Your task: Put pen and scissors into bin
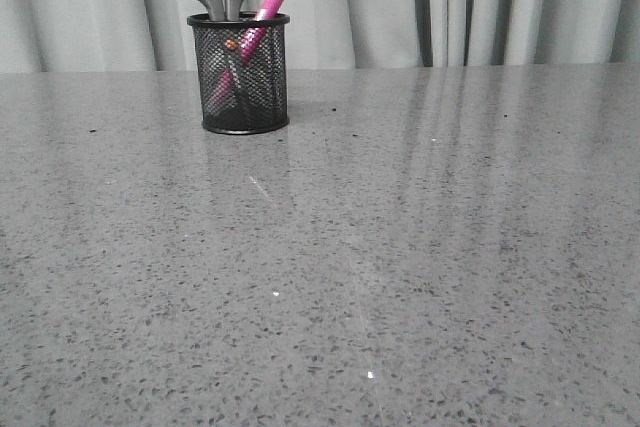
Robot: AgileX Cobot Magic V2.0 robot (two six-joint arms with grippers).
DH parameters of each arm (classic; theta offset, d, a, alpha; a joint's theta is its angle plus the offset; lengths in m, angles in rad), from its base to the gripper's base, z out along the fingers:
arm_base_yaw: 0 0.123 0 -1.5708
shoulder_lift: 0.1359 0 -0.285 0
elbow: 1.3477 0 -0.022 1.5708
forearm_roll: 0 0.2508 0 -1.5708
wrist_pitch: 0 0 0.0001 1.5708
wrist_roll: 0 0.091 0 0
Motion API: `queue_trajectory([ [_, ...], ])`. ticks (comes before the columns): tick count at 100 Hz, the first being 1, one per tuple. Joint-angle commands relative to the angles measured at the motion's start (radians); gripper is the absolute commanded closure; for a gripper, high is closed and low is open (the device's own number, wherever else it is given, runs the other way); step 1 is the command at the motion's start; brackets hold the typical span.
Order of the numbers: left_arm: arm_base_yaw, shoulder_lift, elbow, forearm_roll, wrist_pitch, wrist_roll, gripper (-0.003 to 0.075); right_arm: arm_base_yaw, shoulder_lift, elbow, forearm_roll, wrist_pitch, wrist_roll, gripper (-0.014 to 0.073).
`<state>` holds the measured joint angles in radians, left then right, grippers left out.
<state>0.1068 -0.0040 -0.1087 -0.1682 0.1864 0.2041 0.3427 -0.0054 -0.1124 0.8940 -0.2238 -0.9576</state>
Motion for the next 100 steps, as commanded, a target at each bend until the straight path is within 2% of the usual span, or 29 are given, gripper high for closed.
queue_trajectory([
  [1,-0.002,-0.016,0.03,0.06,-0.149,-0.06,0.0739,-0.005,0.007,-0.024,-0.009,-0.035,-0.007,0.0662],
  [11,-0.03,-0.033,0.095,0.099,-0.186,-0.075,0.0739,-0.005,0.007,-0.024,-0.009,-0.035,-0.007,0.0662],
  [21,-0.073,-0.033,0.13,0.207,-0.186,-0.155,0.0739,-0.005,0.007,-0.024,-0.009,-0.037,-0.007,0.0662],
  [27,-0.096,-0.033,0.159,0.201,-0.22,-0.158,0.0739,-0.005,0.007,-0.024,-0.009,-0.037,-0.007,0.0662],
  [30,-0.1,-0.033,0.156,0.194,-0.186,-0.158,0.0739,-0.005,0.007,-0.024,-0.009,-0.037,-0.007,0.0662],
  [45,-0.102,-0.033,0.156,0.149,-0.186,-0.158,0.0739,-0.005,0.007,-0.024,-0.009,-0.037,-0.007,0.0662],
  [100,-0.102,-0.033,0.154,0.15,-0.197,-0.158,0.0739,-0.005,0.007,-0.024,-0.009,-0.037,-0.007,0.0662],
])
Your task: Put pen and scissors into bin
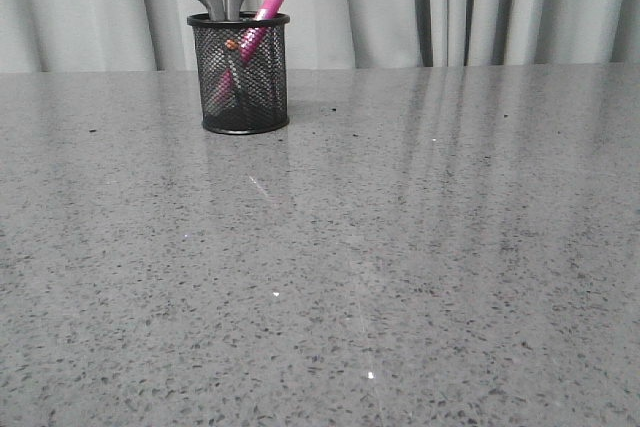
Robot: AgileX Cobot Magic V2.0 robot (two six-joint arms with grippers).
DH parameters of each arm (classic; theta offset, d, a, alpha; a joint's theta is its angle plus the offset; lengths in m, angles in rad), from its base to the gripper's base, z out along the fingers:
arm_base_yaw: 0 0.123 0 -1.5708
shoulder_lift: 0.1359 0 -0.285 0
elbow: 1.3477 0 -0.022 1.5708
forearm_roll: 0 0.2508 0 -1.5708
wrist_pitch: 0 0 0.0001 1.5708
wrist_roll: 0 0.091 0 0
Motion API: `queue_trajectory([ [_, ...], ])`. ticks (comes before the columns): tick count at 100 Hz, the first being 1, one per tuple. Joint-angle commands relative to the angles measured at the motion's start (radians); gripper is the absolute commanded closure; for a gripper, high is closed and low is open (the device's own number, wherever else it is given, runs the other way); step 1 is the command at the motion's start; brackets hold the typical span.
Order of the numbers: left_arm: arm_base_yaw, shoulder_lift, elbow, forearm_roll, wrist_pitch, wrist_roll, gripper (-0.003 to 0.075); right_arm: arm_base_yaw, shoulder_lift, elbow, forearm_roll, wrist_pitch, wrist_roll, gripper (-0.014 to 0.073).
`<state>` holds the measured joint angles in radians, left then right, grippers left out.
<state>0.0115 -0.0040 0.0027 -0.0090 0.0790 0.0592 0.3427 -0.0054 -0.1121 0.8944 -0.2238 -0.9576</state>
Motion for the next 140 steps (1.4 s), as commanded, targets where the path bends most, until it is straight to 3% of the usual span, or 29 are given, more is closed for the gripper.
queue_trajectory([
  [1,-0.007,-0.033,0.043,-0.01,-0.089,-0.013,0.0739,-0.005,0.007,-0.024,-0.009,-0.037,-0.007,0.0662],
  [33,-0.007,-0.033,0.043,-0.01,-0.089,-0.013,0.0739,-0.005,0.007,-0.024,-0.009,-0.042,-0.007,0.0662],
  [41,-0.007,-0.033,0.043,-0.01,-0.089,-0.013,0.0739,-0.005,0.007,-0.024,-0.127,-0.045,-0.004,0.0662],
  [46,-0.007,-0.033,0.043,-0.01,-0.089,-0.013,0.0739,-0.008,0.012,-0.024,-0.268,-0.051,0.086,0.0662],
  [55,-0.007,-0.033,0.043,-0.01,-0.089,-0.013,0.0739,-0.042,0.038,-0.011,-0.565,-0.096,0.364,0.0662],
  [67,-0.007,-0.033,0.043,-0.01,-0.089,-0.013,0.0739,-0.146,0.061,0.026,-0.645,-0.035,0.564,0.0662],
  [76,-0.007,-0.033,0.043,-0.01,-0.089,-0.013,0.0739,-0.242,0.061,0.068,-0.81,0.042,0.786,0.0662],
  [84,-0.007,-0.033,0.043,-0.01,-0.089,-0.013,0.0739,-0.298,0.055,0.095,-0.865,0.102,0.885,0.0662],
  [117,-0.007,-0.031,0.043,-0.01,-0.089,-0.013,0.0739,-0.315,-0.025,0.137,-0.937,0.309,0.885,0.0662],
  [140,-0.007,-0.031,0.043,-0.01,-0.089,-0.013,0.0739,-0.315,-0.025,0.137,-0.96,0.311,0.885,0.0662],
])
